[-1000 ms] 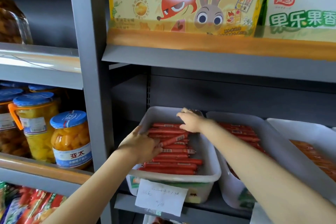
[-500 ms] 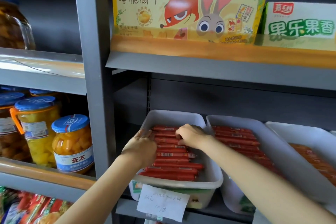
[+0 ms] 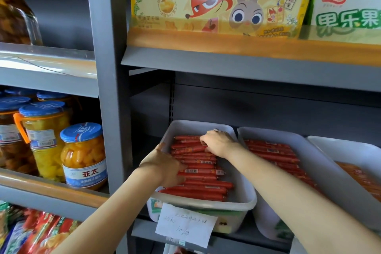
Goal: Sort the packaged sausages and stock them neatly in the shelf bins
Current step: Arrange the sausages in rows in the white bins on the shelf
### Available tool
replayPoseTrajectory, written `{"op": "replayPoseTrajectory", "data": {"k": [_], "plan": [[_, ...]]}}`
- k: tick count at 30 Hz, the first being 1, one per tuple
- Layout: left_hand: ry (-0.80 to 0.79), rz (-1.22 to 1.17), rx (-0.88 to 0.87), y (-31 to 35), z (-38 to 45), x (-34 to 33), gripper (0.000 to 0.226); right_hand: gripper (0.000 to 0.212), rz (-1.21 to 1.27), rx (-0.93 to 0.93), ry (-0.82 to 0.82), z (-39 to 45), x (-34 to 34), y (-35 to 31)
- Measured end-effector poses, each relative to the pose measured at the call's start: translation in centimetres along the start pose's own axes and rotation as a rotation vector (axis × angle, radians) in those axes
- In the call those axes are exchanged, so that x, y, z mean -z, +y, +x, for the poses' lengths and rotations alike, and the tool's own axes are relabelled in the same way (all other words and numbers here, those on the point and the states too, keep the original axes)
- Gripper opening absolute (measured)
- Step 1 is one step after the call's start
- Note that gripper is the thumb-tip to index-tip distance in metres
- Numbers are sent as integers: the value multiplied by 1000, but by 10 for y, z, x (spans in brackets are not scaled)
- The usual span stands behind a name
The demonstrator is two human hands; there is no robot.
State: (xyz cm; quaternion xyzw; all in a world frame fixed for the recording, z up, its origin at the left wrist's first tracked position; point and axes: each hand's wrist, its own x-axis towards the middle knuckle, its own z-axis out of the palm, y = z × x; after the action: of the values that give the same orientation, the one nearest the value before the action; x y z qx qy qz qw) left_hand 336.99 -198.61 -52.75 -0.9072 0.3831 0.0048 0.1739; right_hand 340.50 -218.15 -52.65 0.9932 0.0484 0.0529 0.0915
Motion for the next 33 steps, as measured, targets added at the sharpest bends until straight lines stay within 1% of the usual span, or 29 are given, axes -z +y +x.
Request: {"op": "replayPoseTrajectory", "data": {"k": [1,3,6,7,8,9,11,12,13,16,17,18,20,21,22,24,26,28,29,30,31,33], "plan": [[-7,2,-4,0,0,0,44,4,6,13,0,0,1,0],[-23,-4,-1,-1,1,0,44,16,58,0,-23,2,0,-2],[-39,-20,8,-1,1,1,45,35,198,-145,-67,6,0,-2],[-40,-14,6,-1,1,1,45,34,220,-177,-85,7,-1,0],[-38,-8,5,-1,2,1,46,26,245,-206,-108,7,-2,1],[-37,-6,7,-1,2,1,46,27,267,-224,-144,7,-3,2],[-30,-13,9,-1,2,0,45,67,309,-255,-256,6,-5,1],[-27,-21,9,-2,3,0,44,73,322,-254,-291,5,-6,-2],[-27,-28,7,-2,3,-1,44,70,323,-234,-278,5,-6,-5],[-30,-30,3,-2,3,-2,45,43,385,-209,-160,3,-3,-11],[-31,-22,2,-2,4,-3,46,40,379,-200,-154,1,-1,-12],[-34,-16,2,-2,4,-3,46,43,375,-193,-162,-1,-1,-12],[-42,-12,3,-2,3,-2,47,56,359,-200,-264,-7,0,-14],[-42,-10,4,-2,2,-2,47,59,350,-210,-320,-10,1,-16],[-39,-6,3,-2,2,-2,47,60,353,-211,-341,-11,1,-16],[-36,1,1,-2,2,-2,47,55,389,-209,-315,-14,5,-14],[-42,1,1,-2,3,-3,46,51,416,-246,-292,-18,9,-14],[-34,4,6,-2,3,-3,44,39,433,-283,-276,-18,9,-14],[-31,4,9,-2,2,-3,43,29,428,-293,-289,-19,11,-16],[-29,7,12,-2,2,-3,42,25,426,-305,-307,-21,15,-19],[-28,12,16,-2,2,-2,41,27,432,-313,-315,-22,18,-22],[-24,26,23,-2,1,-3,39,49,445,-288,-335,-27,22,-24]]}}
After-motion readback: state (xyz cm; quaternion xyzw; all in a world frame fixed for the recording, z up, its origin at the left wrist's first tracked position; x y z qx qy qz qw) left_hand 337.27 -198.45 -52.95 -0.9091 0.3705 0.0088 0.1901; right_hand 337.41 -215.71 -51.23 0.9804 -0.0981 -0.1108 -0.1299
